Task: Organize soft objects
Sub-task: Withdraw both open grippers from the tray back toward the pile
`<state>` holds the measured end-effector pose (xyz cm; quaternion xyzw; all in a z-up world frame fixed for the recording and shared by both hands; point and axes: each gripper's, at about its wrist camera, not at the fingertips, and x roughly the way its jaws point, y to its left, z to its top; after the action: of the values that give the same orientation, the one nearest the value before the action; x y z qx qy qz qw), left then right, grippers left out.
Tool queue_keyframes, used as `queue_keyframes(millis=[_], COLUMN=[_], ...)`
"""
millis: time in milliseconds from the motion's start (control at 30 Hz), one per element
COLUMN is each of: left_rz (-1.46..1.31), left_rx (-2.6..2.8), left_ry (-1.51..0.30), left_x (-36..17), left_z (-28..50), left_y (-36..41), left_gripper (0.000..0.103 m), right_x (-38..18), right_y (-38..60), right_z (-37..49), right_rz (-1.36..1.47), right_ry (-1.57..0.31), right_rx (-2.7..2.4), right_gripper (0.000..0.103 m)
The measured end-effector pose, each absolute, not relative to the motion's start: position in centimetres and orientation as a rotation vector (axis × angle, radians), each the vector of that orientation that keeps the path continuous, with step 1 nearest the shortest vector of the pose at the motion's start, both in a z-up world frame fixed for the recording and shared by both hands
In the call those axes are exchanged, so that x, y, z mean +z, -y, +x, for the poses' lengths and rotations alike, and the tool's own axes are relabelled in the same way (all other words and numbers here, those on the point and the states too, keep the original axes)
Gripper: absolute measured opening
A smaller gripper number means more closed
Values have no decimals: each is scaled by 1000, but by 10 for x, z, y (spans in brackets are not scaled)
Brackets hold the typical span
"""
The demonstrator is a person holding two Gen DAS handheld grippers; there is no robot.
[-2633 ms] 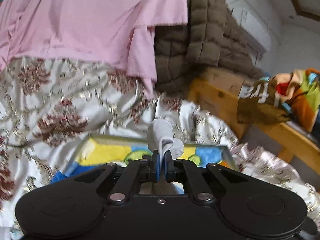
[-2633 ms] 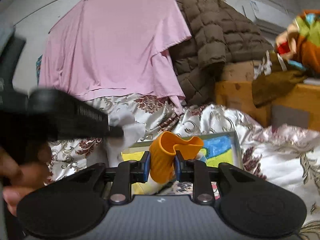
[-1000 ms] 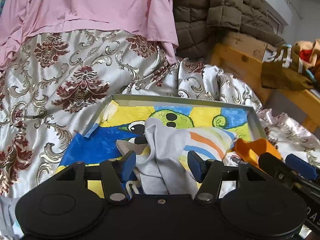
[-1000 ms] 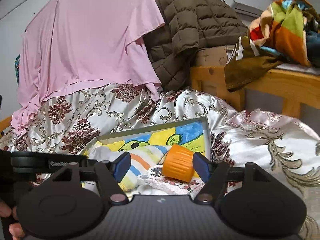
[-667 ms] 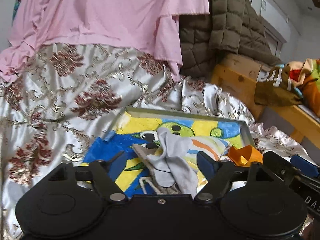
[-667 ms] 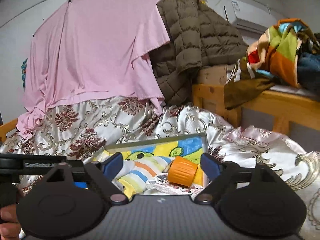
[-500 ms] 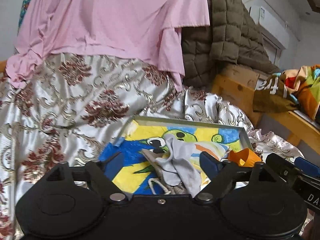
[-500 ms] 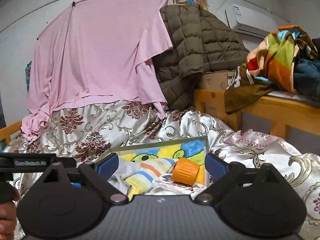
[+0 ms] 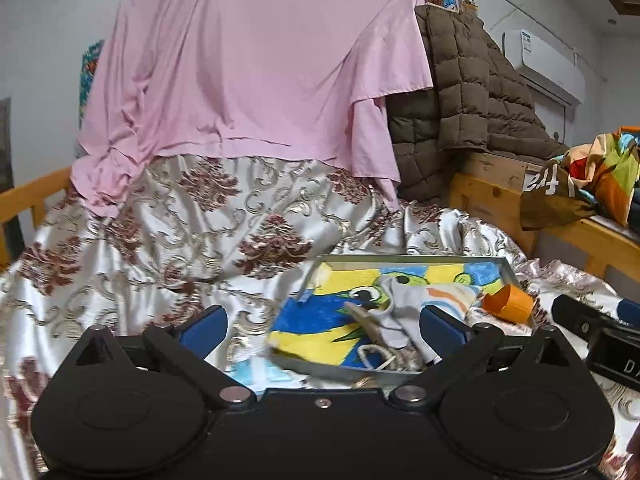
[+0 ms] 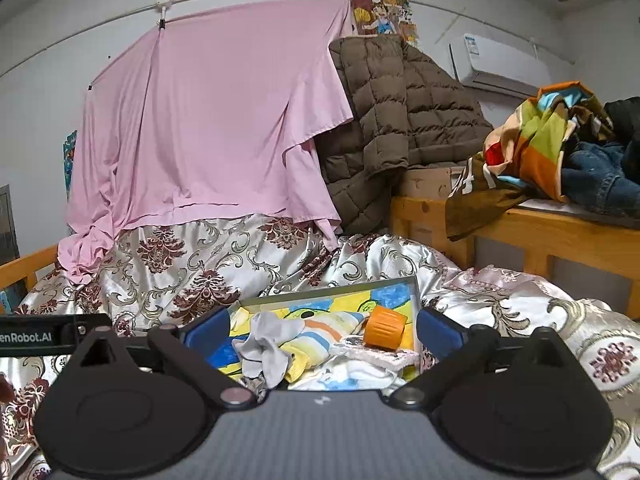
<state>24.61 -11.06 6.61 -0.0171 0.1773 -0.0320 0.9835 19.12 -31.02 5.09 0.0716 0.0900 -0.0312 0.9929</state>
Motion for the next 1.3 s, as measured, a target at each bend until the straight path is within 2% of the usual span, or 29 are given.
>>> queue_keyframes(millis=[567, 1300], left_rz=[55, 27], left_rx=[59, 177], left_ry=[-344, -511], left_x=[61, 7], left_z=[181, 151], left_y=[69, -5], left_gripper=[102, 102], right_x=[34, -3], right_y=[261, 192], right_z=[128, 100], right_rz=[121, 29], right_ry=[-221, -354], right_rx=[-97, 15], right_gripper=[102, 103])
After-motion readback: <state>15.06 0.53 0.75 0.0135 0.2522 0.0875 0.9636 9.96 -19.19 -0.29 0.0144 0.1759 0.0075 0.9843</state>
